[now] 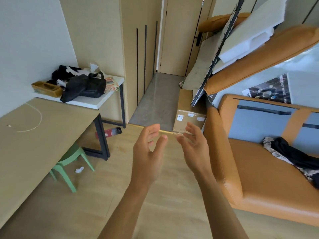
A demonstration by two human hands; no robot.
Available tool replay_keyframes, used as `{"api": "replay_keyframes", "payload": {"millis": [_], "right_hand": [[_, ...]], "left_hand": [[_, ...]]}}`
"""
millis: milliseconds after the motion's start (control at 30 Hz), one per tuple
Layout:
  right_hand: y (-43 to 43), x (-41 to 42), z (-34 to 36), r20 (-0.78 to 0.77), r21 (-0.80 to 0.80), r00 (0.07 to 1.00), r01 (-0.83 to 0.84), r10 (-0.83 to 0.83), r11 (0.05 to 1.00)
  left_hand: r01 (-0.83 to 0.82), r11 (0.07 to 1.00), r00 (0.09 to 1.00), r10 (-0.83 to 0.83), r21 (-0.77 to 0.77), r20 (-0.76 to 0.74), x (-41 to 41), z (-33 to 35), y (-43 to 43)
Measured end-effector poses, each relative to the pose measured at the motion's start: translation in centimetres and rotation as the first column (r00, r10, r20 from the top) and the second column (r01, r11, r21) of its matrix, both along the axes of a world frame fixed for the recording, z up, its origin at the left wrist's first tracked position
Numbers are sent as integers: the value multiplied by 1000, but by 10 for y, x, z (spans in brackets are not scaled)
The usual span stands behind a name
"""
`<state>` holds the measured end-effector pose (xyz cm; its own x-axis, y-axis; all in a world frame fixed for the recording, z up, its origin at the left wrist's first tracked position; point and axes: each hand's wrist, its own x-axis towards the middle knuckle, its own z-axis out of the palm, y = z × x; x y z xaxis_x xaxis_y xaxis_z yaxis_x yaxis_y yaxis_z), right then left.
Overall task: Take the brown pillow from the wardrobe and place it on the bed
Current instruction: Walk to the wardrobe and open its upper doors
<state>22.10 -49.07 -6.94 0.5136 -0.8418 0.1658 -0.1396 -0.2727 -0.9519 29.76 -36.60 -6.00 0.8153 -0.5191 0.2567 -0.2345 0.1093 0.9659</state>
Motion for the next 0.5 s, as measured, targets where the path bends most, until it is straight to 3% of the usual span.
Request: {"api": "replay_keyframes", "payload": {"millis": [500], "right_hand": [[-167, 168, -20, 31, 119, 997, 69, -73, 990]], "left_hand": [[93, 991, 996, -92, 100, -9, 163, -10, -173]]}}
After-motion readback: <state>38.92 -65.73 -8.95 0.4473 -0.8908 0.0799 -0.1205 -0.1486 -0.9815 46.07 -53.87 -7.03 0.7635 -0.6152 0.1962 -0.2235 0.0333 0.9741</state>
